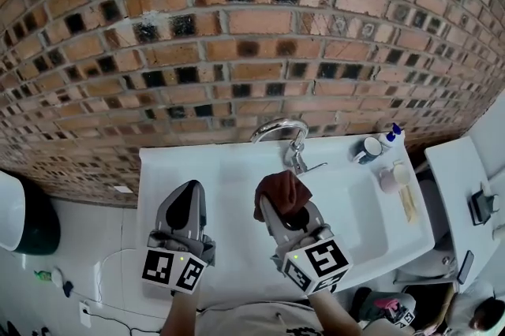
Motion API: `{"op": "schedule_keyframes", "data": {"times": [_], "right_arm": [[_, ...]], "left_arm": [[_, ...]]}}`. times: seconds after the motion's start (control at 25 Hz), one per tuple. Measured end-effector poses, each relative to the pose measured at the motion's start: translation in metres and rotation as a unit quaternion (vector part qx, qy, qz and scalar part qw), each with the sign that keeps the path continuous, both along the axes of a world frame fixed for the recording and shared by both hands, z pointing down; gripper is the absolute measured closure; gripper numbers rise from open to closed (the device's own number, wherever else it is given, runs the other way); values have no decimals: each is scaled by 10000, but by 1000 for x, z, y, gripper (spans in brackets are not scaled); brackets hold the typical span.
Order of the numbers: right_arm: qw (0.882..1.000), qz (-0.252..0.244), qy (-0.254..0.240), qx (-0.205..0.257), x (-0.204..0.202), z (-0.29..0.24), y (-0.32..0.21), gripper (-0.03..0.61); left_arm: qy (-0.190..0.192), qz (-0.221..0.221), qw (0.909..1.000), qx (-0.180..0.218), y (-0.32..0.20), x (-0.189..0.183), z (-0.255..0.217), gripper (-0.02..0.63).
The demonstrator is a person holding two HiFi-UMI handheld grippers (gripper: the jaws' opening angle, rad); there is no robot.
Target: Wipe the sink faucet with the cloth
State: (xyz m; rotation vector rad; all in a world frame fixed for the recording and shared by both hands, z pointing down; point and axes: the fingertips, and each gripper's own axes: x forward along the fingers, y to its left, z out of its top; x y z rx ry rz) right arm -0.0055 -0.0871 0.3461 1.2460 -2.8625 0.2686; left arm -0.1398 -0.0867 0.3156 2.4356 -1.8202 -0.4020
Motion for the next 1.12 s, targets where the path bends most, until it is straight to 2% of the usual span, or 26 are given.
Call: {"op": "schedule_keyframes", "data": {"times": [0.2, 0.44, 0.64, 1.12], "right_arm": [[9998, -6, -132, -166, 6, 8, 11, 523], [9996, 66, -269, -82, 10, 0, 9, 526], [9999, 98, -61, 1, 10, 1, 8, 531], [9999, 62, -123, 71, 8, -9, 12, 531]], "left_arm": [[-64, -9, 10000, -50, 10, 7, 3, 607], [-140, 7, 9999, -34, 13, 12, 1, 607], [-154, 10, 9999, -17, 13, 12, 0, 607], [-149, 41, 9999, -16, 14, 14, 1, 607]]}}
